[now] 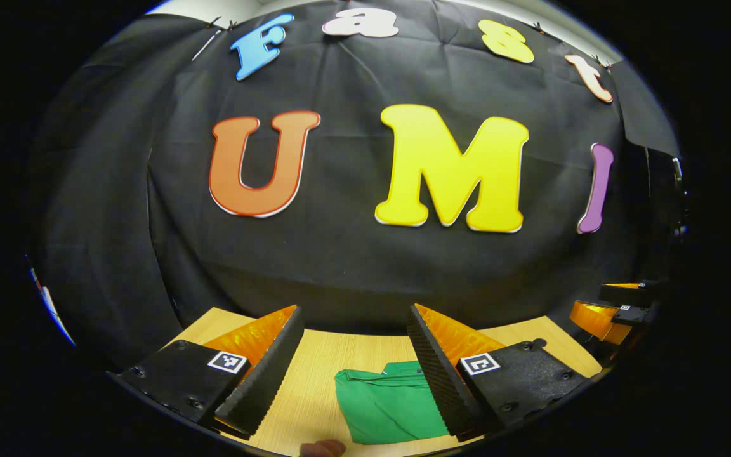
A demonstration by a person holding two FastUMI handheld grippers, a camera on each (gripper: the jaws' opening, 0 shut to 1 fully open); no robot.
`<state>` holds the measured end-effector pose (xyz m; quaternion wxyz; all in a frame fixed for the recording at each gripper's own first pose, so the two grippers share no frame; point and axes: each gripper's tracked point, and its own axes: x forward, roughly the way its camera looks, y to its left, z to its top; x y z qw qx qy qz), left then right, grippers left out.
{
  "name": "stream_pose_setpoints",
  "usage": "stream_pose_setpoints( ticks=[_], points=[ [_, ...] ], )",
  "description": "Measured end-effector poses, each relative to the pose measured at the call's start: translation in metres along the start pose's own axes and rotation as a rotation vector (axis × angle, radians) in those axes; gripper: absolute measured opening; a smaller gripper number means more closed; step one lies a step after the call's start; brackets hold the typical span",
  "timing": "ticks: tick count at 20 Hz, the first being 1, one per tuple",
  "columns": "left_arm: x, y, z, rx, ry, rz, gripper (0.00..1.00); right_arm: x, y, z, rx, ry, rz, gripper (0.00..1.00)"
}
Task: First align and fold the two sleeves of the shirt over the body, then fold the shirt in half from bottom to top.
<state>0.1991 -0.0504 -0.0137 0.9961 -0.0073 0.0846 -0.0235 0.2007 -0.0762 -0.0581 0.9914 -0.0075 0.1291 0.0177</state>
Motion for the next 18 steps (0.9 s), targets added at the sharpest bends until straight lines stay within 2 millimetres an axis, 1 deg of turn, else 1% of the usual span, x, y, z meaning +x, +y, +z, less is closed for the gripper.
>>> stream_pose_setpoints(
  ticks=[1, 2, 3, 4, 5, 7, 11, 13, 15, 16, 17, 18],
  points=[
    [-0.02, -0.004, 0.009, -0.001, -0.014, -0.012, 1.0, -0.02, 0.003, 0.01, 0.003, -0.022, -0.001, 0.94],
    [-0.038, -0.009, 0.017, -0.007, -0.028, -0.022, 1.0, -0.038, 0.005, 0.016, 0.002, -0.037, -0.007, 0.96],
    [-0.052, -0.012, 0.025, -0.017, -0.04, -0.025, 1.0, -0.056, 0.007, 0.021, 0.006, -0.045, -0.014, 0.96],
    [-0.068, -0.015, 0.029, -0.03, -0.05, -0.026, 1.0, -0.071, 0.01, 0.018, 0.012, -0.044, -0.018, 0.97],
    [-0.083, -0.018, 0.028, -0.044, -0.047, -0.03, 1.0, -0.084, 0.014, 0.009, 0.02, -0.041, -0.015, 0.97],
    [-0.107, -0.02, 0.03, -0.038, -0.065, -0.035, 1.0, -0.112, 0.015, 0.005, 0.018, -0.047, -0.027, 0.95],
    [-0.15, -0.026, 0.02, -0.016, -0.055, -0.048, 1.0, -0.161, 0.021, -0.005, 0.01, -0.054, -0.031, 0.97],
    [-0.166, -0.027, 0.018, -0.008, -0.062, -0.045, 1.0, -0.178, 0.023, -0.01, 0.025, -0.055, -0.037, 0.97],
    [-0.179, -0.032, 0.015, 0.003, -0.065, -0.054, 1.0, -0.189, 0.024, -0.012, 0.034, -0.059, -0.04, 0.97],
    [-0.181, -0.034, 0.013, 0.011, -0.061, -0.063, 1.0, -0.192, 0.025, -0.012, 0.032, -0.06, -0.04, 0.95],
    [-0.183, -0.035, 0.011, 0.021, -0.056, -0.066, 1.0, -0.193, 0.025, -0.012, 0.027, -0.061, -0.04, 0.97],
    [-0.184, -0.035, 0.011, 0.026, -0.054, -0.067, 1.0, -0.195, 0.026, -0.011, 0.025, -0.063, -0.041, 0.97]
  ],
)
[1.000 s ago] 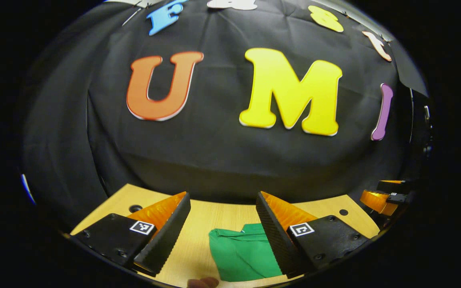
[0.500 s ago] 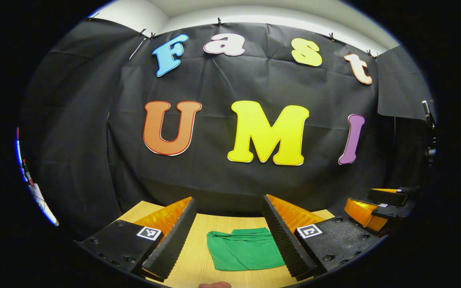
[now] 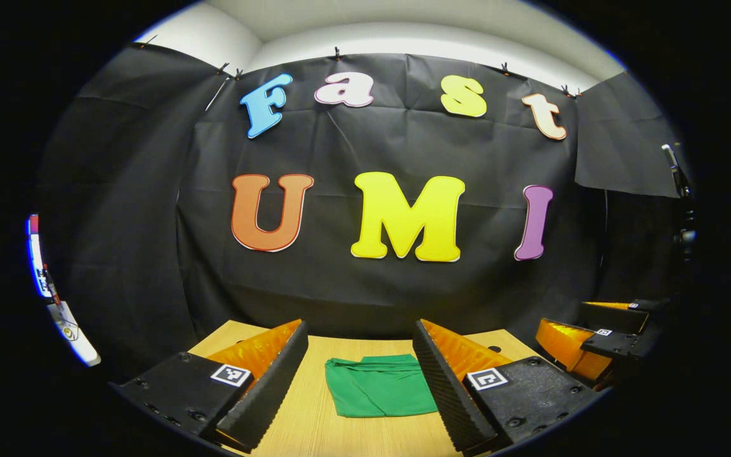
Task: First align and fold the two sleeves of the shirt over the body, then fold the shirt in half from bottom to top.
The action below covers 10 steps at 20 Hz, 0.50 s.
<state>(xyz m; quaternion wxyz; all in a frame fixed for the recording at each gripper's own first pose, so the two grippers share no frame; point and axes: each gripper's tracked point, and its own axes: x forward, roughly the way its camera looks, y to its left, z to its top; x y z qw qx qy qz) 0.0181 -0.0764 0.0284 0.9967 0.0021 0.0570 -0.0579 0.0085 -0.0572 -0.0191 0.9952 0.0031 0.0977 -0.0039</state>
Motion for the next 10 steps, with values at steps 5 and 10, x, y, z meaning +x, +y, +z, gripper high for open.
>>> stream_pose_setpoints(
  ticks=[5, 10],
  points=[
    [-0.003, 0.005, 0.003, -0.001, -0.007, 0.017, 1.0, -0.004, -0.001, 0.005, 0.004, -0.016, -0.014, 0.97],
    [-0.001, 0.008, 0.006, 0.007, -0.012, 0.04, 1.0, -0.005, -0.005, 0.012, 0.012, -0.034, -0.03, 0.97]
  ],
)
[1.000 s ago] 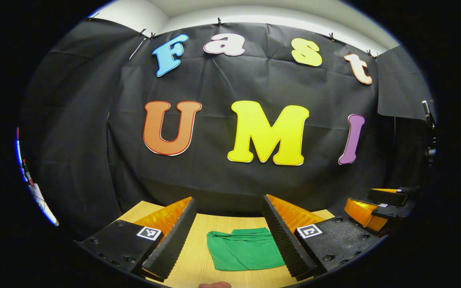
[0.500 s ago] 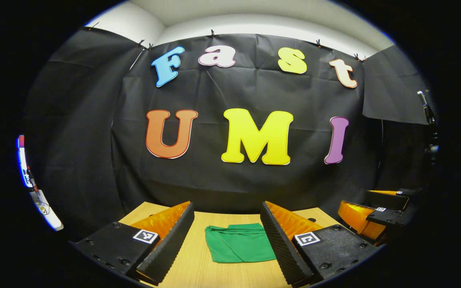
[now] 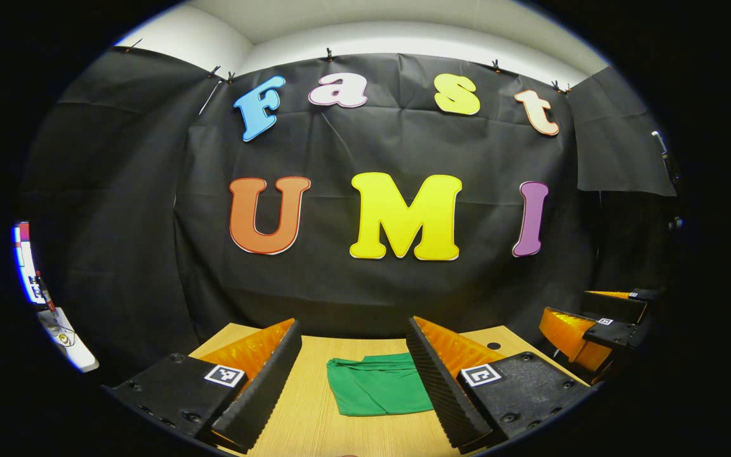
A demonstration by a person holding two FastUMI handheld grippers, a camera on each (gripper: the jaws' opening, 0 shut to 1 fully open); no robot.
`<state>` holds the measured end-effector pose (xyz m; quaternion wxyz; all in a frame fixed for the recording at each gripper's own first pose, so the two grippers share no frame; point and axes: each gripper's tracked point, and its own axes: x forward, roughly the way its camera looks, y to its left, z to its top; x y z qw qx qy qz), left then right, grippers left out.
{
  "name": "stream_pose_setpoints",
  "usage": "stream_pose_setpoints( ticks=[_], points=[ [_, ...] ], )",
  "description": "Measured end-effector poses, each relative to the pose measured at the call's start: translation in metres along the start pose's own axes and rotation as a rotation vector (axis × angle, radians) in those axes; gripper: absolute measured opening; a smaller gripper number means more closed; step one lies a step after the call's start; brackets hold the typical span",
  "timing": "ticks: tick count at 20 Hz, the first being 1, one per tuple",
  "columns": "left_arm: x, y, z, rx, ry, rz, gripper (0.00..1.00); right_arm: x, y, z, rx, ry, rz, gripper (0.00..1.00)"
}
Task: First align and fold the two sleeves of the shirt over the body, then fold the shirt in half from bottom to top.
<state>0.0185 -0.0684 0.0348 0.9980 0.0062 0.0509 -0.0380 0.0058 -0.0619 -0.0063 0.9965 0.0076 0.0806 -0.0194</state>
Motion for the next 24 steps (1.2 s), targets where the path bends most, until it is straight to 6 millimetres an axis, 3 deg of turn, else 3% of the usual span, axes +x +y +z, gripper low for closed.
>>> stream_pose_setpoints(
  ticks=[2, 3, 24],
  points=[
    [0.0, -0.001, 0.002, 0.004, -0.007, -0.001, 0.94, 0.0, 0.0, 0.0, -0.001, 0.002, 0.001, 0.97],
    [0.0, -0.001, 0.003, 0.007, -0.01, -0.001, 1.0, 0.002, 0.0, 0.0, -0.002, 0.001, 0.001, 0.97],
    [0.027, -0.001, 0.002, 0.001, 0.004, 0.002, 1.0, 0.028, -0.006, 0.017, -0.01, -0.026, -0.03, 0.97]
  ],
)
